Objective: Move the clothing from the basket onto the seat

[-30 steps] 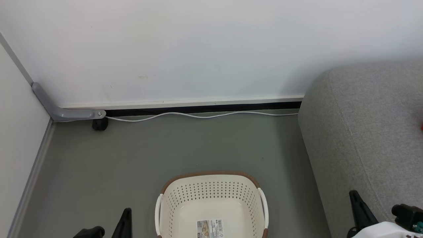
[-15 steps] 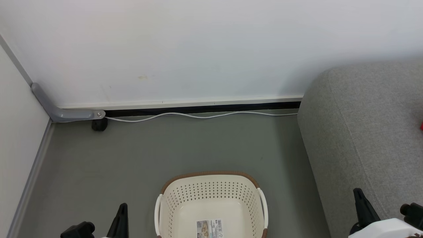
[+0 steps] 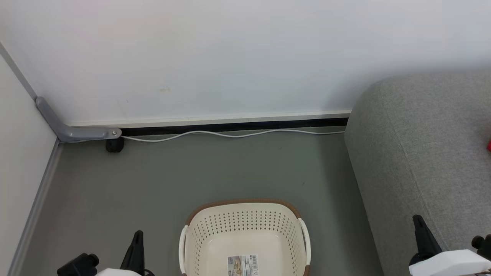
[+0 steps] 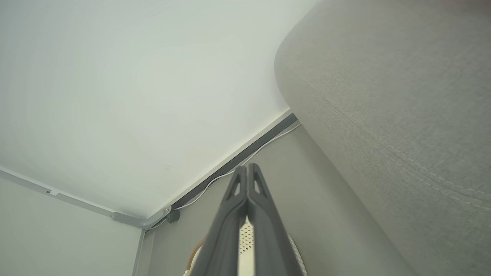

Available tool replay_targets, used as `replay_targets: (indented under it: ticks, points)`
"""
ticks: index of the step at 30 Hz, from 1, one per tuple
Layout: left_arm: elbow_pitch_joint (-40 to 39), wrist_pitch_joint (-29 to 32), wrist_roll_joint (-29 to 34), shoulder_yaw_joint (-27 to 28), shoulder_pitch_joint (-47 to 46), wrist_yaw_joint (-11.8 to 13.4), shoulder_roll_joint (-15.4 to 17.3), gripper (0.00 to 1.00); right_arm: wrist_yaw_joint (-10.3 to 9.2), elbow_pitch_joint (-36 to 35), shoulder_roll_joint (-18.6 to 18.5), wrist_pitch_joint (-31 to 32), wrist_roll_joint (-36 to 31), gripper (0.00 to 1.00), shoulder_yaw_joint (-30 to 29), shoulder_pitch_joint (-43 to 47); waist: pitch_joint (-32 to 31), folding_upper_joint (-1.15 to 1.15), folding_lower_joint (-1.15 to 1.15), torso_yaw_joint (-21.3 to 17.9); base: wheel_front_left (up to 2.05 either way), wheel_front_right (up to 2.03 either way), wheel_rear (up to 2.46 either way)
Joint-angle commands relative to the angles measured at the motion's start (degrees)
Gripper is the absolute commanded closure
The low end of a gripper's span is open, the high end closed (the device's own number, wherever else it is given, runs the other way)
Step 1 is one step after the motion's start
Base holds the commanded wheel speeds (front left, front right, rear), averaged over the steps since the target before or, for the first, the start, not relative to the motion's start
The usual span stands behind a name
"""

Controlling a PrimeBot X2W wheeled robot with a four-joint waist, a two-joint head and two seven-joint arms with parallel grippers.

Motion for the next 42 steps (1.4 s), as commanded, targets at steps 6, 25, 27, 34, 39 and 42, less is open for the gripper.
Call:
replay_targets:
  ticks: [6,25,27,34,39,42]
  points:
    - [-2.0,1.3,-5.1,1.9,-3.6,-0.9,0.4,1.0,0.08,-2.4,-0.2,1.5,4.5,1.0,-0.8,-2.5,0.0,0.0,-0.01,-0.1,0.0,0.0,0.0]
    - [-2.7,4.4,-16.5,4.0,-5.1,-2.3,0.4,1.0,0.1,-4.0,1.0,4.5,14.2,1.0,-2.9,-3.0,-0.1,0.0,-0.01,-0.2,0.0,0.0,0.0]
    - [-2.8,4.7,-17.8,4.3,-5.3,-2.5,0.5,1.0,0.1,-4.2,1.2,4.9,15.3,1.0,-3.2,-3.0,-0.1,0.0,-0.01,-0.3,0.0,0.0,0.0]
    - [-3.1,5.9,-22.2,5.1,-5.9,-3.0,0.5,1.0,0.11,-4.9,1.7,6.1,19.0,1.0,-4.0,-3.2,-0.1,0.0,-0.01,-0.3,0.0,0.0,0.0]
    - [-3.3,6.7,-25.4,5.7,-6.3,-3.4,0.5,1.0,0.12,-5.4,2.0,6.9,21.7,1.0,-4.6,-3.3,-0.1,0.0,-0.01,-0.4,0.0,0.0,0.0]
    - [-3.4,7.2,-27.3,6.0,-6.6,-3.7,0.5,1.0,0.13,-5.6,2.2,7.4,23.3,1.0,-5.0,-3.4,-0.1,0.0,-0.01,-0.4,0.0,0.0,0.0]
